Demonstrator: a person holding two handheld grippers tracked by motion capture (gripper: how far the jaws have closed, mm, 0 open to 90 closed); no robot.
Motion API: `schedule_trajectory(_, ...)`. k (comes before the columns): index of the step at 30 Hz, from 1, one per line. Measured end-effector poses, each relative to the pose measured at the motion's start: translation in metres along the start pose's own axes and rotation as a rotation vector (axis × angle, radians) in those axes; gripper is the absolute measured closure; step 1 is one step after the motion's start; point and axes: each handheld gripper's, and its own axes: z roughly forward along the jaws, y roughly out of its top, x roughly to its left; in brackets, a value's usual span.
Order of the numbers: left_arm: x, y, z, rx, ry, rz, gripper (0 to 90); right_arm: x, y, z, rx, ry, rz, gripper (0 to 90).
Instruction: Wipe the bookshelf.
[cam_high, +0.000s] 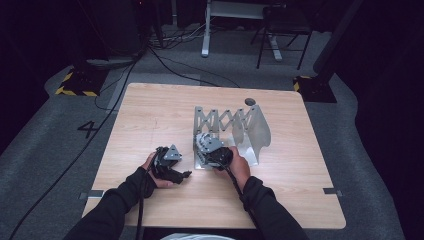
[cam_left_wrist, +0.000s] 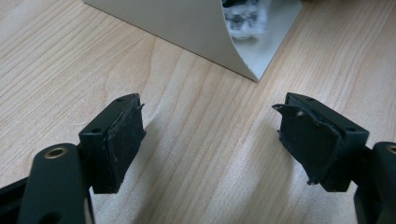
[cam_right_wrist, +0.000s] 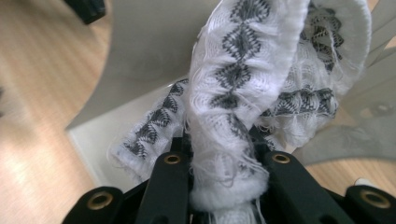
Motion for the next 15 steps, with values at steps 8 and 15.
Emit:
schedule_trajectory(8, 0.0, 0.0, 0.0, 0.001, 0.0, 0.0, 22.1, 0.008, -0.022, -0.025, -0.002, 0.046, -0.043, 78.6)
schedule_trajectory(15, 0.0, 0.0, 0.0, 0.002, 0.002, -0.002, 22.0, 0.009, -0.043, -0.052, 0.023, 0.053, -0.074, 78.7)
